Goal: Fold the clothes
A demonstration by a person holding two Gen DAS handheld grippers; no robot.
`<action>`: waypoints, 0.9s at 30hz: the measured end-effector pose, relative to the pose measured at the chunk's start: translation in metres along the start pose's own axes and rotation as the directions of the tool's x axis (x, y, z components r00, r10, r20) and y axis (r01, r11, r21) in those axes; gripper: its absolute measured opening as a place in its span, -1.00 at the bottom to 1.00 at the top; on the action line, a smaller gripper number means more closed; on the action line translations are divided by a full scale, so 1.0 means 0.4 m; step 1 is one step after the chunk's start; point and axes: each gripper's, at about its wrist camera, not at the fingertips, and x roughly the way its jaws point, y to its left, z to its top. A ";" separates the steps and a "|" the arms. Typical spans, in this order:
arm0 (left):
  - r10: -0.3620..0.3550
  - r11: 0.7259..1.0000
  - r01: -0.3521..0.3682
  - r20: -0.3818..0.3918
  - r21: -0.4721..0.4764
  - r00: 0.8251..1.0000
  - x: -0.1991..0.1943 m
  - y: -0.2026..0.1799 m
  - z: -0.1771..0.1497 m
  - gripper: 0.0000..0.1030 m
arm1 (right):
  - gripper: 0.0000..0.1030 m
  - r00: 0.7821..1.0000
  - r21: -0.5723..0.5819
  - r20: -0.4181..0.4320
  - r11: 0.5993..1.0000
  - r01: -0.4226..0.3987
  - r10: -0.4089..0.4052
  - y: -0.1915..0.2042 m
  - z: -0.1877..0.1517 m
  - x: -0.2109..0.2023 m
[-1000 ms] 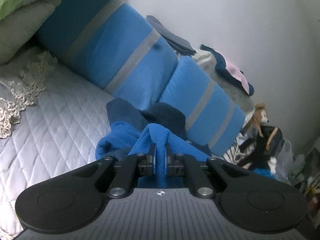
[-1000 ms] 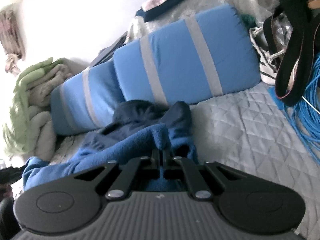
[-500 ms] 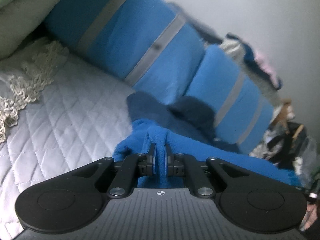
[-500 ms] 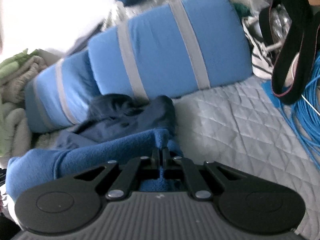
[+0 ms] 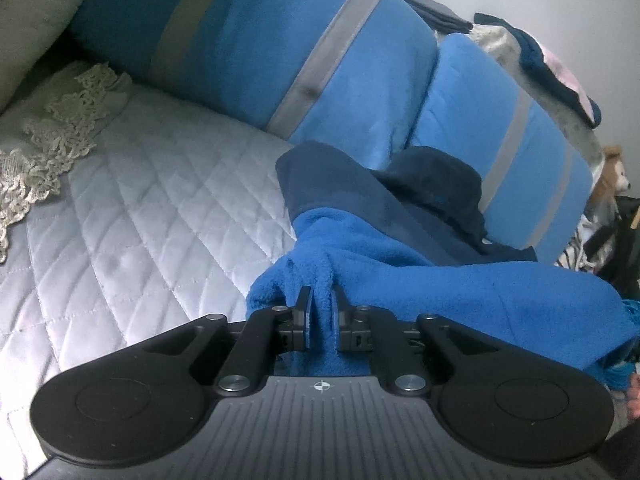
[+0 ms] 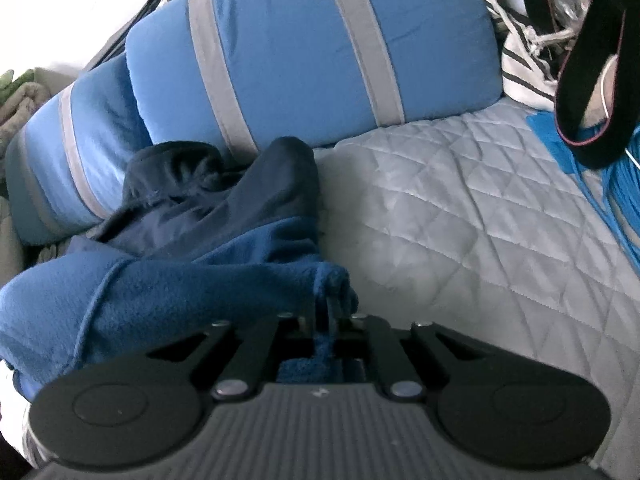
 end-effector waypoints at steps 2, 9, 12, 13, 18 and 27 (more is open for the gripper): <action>-0.004 1.000 0.004 -0.002 0.002 1.000 -0.003 -0.001 0.002 -0.78 | -0.67 1.000 -0.021 0.006 1.000 0.015 -0.015 0.008 -0.001 -0.009; 0.078 0.997 -0.078 0.000 -0.001 0.997 -0.005 -0.012 -0.007 -0.13 | -0.26 0.994 -0.122 0.030 0.987 0.104 -0.101 0.050 -0.023 -0.040; 0.114 0.993 -0.114 0.000 0.001 0.993 -0.015 -0.011 -0.009 0.18 | -0.04 0.991 -0.141 0.034 0.981 0.133 -0.129 0.060 -0.031 -0.055; 0.114 0.993 -0.114 -0.003 -0.001 0.993 -0.021 -0.010 -0.006 0.22 | 0.04 0.990 -0.150 0.037 0.978 0.143 -0.139 0.063 -0.033 -0.062; 0.133 0.990 -0.133 0.006 0.049 0.991 -0.077 -0.027 0.012 0.43 | 0.64 0.986 -0.176 0.052 0.970 0.167 -0.160 0.066 -0.037 -0.109; 0.122 0.976 -0.129 0.050 0.178 0.991 -0.184 -0.079 0.014 0.52 | 1.00 0.980 -0.213 0.097 0.959 0.188 -0.171 0.077 -0.050 -0.191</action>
